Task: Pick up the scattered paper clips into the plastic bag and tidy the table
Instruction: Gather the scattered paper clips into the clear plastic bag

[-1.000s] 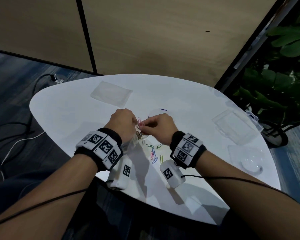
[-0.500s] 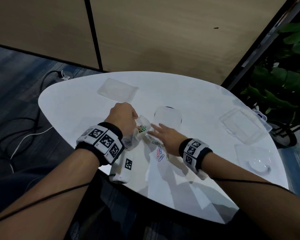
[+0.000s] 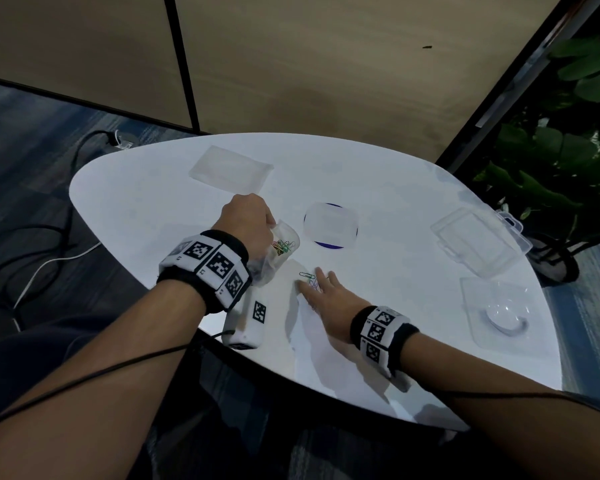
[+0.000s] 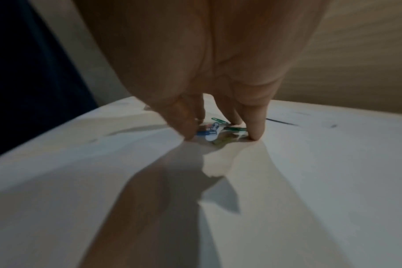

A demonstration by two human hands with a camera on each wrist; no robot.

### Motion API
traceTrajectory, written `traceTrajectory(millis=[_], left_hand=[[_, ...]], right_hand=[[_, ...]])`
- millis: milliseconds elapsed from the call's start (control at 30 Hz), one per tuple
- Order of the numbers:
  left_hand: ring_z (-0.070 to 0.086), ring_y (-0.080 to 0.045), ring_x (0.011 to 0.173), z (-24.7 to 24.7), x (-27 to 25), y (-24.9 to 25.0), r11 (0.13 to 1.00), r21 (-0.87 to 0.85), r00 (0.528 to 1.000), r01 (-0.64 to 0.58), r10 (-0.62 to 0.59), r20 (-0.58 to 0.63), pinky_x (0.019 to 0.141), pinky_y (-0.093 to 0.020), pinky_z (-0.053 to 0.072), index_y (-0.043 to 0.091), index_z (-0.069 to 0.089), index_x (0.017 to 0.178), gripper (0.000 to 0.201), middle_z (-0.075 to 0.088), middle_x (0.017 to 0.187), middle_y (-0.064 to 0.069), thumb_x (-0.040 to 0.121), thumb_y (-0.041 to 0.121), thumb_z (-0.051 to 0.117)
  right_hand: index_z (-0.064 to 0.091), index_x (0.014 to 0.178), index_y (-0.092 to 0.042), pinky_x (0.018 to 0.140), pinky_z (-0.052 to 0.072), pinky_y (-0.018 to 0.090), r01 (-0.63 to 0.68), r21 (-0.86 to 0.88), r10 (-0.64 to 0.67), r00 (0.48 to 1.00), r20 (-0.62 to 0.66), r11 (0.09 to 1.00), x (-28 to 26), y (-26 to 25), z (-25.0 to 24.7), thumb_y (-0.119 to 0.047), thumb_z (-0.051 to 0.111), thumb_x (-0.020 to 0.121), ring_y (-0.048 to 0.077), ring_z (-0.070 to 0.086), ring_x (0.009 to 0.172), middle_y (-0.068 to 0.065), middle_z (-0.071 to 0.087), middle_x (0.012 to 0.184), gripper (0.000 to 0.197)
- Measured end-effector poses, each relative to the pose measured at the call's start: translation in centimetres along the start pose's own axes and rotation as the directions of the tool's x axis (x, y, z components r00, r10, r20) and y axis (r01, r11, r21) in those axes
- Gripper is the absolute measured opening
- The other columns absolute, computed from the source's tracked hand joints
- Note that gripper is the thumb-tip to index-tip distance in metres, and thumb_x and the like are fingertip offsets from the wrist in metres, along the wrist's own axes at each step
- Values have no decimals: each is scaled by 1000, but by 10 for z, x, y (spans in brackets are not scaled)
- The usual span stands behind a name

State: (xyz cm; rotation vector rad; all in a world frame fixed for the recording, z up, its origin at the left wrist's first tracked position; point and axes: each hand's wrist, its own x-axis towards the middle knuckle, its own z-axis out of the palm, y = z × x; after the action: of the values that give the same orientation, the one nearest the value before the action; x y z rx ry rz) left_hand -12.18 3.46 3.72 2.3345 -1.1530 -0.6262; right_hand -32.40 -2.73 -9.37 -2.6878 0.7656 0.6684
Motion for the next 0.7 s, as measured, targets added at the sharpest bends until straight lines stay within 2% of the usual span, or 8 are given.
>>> traceTrajectory(millis=[33, 100, 233, 333, 400, 500, 600, 700], left_hand=[[63, -24, 111, 1, 0, 0, 1000, 2, 1000, -3, 3, -2, 84, -24, 46, 14, 74, 105, 22, 68, 119, -4, 90, 6, 61], [63, -24, 112, 1, 1, 1, 1000, 5, 1000, -1, 1, -2, 83, -23, 45, 13, 75, 106, 22, 68, 121, -5, 90, 5, 61], [63, -24, 111, 1, 2, -1, 1000, 10, 1000, 10, -10, -3, 82, -23, 45, 14, 75, 105, 23, 68, 120, -5, 90, 5, 60], [63, -24, 110, 1, 1, -2, 1000, 18, 1000, 9, -9, 1, 82, -23, 45, 14, 75, 105, 23, 68, 119, -5, 90, 5, 59], [63, -24, 111, 0, 1, -2, 1000, 17, 1000, 13, -13, 0, 84, -24, 46, 14, 75, 105, 22, 68, 120, -5, 90, 6, 60], [63, -25, 111, -2, 1, -3, 1000, 20, 1000, 14, -14, 2, 85, -25, 47, 14, 75, 106, 22, 67, 121, -6, 91, 6, 61], [66, -26, 106, -3, 0, -3, 1000, 24, 1000, 10, -10, 21, 87, -27, 52, 13, 75, 106, 24, 69, 117, -8, 91, 4, 59], [67, -26, 103, -2, 0, -3, 1000, 30, 1000, 6, -7, 30, 88, -29, 55, 13, 75, 106, 23, 70, 115, -9, 91, 5, 59]], right_hand=[[2, 154, -22, 110, 36, 48, 22, -94, -21, 1000, 16, 995, 0, 1, 2, 2, 45, 87, 45, 10, 145, 21, 0, 159, 83], [8, 153, -14, 104, 43, 50, 73, -227, -75, 997, -1, 971, 1, 2, 5, -1, 52, 86, 47, 23, 139, 25, 7, 157, 82], [34, 139, 6, 76, 54, 50, 100, -300, -117, 992, -39, 949, 8, -10, 10, 9, 45, 82, 40, 51, 104, 28, 34, 141, 58], [48, 125, 11, 63, 50, 41, 91, -338, -121, 990, -70, 937, 10, -20, 6, 11, 45, 83, 36, 55, 88, 24, 49, 117, 42], [57, 114, 8, 65, 45, 39, 117, -332, -159, 982, -101, 936, 14, -23, -3, 11, 45, 85, 36, 57, 91, 22, 53, 110, 31], [64, 106, 3, 75, 48, 41, 77, -214, -114, 979, -166, 974, 22, -22, -18, 8, 47, 87, 36, 61, 94, 19, 60, 107, 26], [73, 92, -6, 73, 49, 31, -101, 60, 111, 974, -195, 993, 30, -12, -31, -2, 55, 81, 32, 65, 90, 13, 70, 96, 21], [80, 77, -13, 67, 51, 22, -212, 425, 288, 950, -122, 880, 30, 9, -47, -10, 73, 72, 13, 67, 75, 3, 76, 79, 10]])
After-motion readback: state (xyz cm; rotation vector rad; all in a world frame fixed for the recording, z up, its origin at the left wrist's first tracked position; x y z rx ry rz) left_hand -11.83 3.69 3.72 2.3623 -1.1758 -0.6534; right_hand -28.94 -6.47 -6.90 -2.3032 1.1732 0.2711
